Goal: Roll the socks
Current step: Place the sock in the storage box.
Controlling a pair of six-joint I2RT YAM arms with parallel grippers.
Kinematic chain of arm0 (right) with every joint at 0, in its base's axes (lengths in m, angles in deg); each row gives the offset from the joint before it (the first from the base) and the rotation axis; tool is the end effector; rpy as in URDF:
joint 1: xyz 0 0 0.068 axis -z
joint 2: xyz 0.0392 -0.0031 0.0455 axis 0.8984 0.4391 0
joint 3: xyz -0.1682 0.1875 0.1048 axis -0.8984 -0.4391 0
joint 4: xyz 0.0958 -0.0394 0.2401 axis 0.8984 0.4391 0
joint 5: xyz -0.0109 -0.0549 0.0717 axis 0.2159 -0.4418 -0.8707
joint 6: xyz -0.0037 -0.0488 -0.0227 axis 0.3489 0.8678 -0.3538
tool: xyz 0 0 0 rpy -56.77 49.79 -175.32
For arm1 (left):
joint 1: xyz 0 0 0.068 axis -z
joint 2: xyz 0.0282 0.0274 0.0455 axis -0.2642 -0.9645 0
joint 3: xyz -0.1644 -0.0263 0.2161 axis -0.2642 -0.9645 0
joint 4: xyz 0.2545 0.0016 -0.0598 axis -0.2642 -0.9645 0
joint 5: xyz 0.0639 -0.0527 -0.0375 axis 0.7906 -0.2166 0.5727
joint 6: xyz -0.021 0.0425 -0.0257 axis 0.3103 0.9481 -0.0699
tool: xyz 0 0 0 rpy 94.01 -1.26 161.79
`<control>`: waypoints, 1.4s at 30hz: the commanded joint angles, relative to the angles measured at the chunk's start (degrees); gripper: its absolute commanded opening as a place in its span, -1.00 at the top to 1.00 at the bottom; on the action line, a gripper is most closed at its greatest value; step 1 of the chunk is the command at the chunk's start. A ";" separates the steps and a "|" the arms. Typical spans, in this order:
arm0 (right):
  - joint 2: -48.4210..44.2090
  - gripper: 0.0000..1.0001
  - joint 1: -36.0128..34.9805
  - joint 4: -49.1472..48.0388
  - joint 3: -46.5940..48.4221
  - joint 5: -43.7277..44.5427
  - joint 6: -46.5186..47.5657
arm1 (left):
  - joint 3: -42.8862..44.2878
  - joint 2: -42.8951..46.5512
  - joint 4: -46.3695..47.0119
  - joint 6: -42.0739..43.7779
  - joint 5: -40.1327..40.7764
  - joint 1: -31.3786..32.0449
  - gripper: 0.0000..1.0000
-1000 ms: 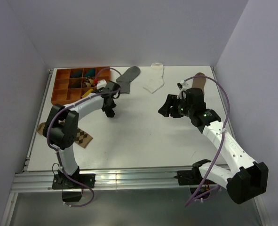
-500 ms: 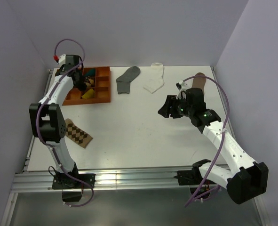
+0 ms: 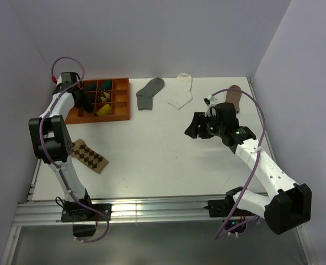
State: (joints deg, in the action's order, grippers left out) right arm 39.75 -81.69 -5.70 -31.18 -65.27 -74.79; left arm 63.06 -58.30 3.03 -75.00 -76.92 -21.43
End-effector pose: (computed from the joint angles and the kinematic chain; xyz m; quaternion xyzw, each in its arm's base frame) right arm 0.2246 0.0853 0.2916 -0.0813 0.8751 0.2942 0.3756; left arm 0.4443 0.0526 0.2365 -0.3781 0.8489 -0.0381 0.3674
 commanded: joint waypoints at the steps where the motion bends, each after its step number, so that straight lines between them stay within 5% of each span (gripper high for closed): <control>1: -0.03 -0.28 0.42 -1.93 0.67 0.10 1.23 | -0.45 0.14 3.90 -0.94 -4.40 -0.39 0.99; 28: 1.29 -0.34 0.42 -5.01 -0.03 0.27 0.53 | 6.49 -3.99 9.17 4.33 -2.91 -10.24 0.99; 42: 3.05 -0.34 0.42 -5.45 0.41 0.53 -0.09 | 6.92 -9.43 21.13 5.12 -5.20 -10.41 0.99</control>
State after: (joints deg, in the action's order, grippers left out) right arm 42.78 -81.69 -8.91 -31.31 -65.53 -74.88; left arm 67.13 -65.58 20.12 -70.41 -80.97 -31.74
